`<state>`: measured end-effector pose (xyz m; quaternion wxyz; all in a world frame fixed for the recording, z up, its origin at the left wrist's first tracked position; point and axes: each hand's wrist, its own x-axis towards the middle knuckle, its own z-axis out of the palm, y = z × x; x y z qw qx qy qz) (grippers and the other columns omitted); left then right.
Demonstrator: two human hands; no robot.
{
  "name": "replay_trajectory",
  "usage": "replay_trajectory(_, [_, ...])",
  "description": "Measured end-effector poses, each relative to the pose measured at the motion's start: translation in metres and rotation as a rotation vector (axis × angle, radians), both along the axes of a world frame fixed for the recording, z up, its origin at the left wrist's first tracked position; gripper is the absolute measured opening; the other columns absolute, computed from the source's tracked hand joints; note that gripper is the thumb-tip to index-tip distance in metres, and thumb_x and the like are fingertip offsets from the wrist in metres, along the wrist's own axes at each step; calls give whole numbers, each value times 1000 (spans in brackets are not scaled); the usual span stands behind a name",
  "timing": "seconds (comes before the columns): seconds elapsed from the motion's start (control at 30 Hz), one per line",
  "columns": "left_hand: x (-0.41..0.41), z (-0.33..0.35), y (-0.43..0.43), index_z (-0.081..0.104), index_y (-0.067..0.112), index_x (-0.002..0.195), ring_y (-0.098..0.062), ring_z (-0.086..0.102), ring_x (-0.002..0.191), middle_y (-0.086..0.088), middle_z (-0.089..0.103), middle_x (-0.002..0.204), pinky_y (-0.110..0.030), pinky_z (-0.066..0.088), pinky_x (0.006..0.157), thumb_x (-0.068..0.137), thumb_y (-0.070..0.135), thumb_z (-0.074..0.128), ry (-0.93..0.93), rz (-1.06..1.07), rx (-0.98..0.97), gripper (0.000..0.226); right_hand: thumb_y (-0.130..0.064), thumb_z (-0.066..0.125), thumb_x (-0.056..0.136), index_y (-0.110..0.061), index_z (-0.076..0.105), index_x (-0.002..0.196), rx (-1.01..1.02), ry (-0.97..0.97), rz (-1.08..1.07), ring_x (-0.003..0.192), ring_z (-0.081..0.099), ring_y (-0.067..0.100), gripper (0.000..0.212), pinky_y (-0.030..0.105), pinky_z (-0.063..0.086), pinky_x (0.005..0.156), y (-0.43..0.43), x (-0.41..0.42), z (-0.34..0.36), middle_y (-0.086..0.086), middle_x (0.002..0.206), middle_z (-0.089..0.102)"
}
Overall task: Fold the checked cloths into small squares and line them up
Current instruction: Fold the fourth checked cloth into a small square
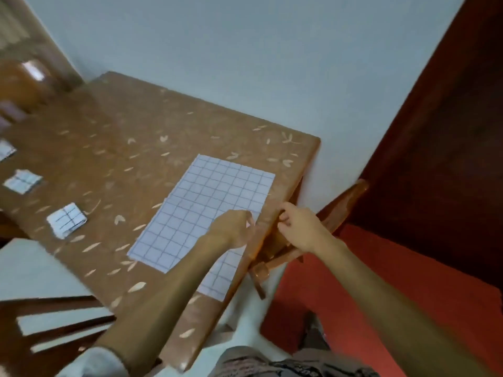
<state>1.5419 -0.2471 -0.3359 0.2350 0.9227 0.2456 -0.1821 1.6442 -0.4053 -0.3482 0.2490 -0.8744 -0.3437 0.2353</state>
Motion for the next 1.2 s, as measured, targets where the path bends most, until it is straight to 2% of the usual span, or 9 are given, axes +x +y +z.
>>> replay_trajectory(0.1, [0,-8,4,61,23,124,-21,59,112,-2,65,123,-37,50,95,99,37,48,68,102,-9,31,-18,52,93,-17,54,123,-9,12,151,93,64,22,31,41,54,84,13,30,-4,6,104,69])
replay_trajectory(0.17, [-1,-14,4,60,23,126,-22,59,112,-3,66,123,-39,50,94,99,40,48,83,177,-3,34,-15,52,93,-15,51,130,-9,32,258,90,64,22,37,38,54,82,22,46,-6,7,100,69])
replay_trajectory(0.27, [-13,-18,-3,59,24,127,-22,60,113,-3,66,126,-38,51,93,99,38,48,65,325,-6,34,-15,54,94,-14,48,139,-36,37,377,96,64,21,45,39,53,89,42,62,-14,6,107,69])
replay_trajectory(0.43, [-61,-30,-10,59,24,127,-18,59,113,1,66,125,-34,51,93,95,30,59,125,527,-30,33,-18,53,95,-19,46,139,-174,36,633,112,60,19,45,37,50,97,72,52,-32,4,127,63])
replay_trajectory(0.67, [-104,-61,-14,58,25,129,-17,60,109,1,64,125,-29,51,94,88,32,72,150,757,-83,43,-20,55,96,-21,44,142,-225,26,844,119,57,18,48,32,48,98,120,24,-58,2,135,57])
replay_trajectory(0.87, [-107,-105,-8,54,28,133,-21,55,121,0,56,137,-37,44,106,85,36,76,147,733,-4,54,-23,54,96,-23,47,139,-260,-69,1025,123,52,16,44,34,45,101,151,2,-82,0,138,54])
replay_trajectory(0.97, [-107,-123,-9,37,23,149,-27,35,143,-5,27,161,-39,36,115,83,33,78,169,716,23,78,-35,57,96,-23,49,138,-285,-92,1098,125,48,17,45,34,42,104,159,-10,-90,-1,138,52])
replay_trajectory(1.03, [-108,-134,-10,27,20,152,-29,25,147,-8,11,165,-42,33,117,81,36,79,207,665,41,90,-40,58,94,-23,49,138,-297,-90,1134,127,45,17,48,32,39,105,160,-18,-96,-2,139,50])
replay_trajectory(1.2, [-113,-156,-16,39,18,139,-28,40,130,-7,25,148,-40,45,103,78,22,77,145,681,135,72,-37,62,91,-27,44,141,-291,-40,1153,123,47,13,54,31,41,103,149,-33,-112,-6,139,47])
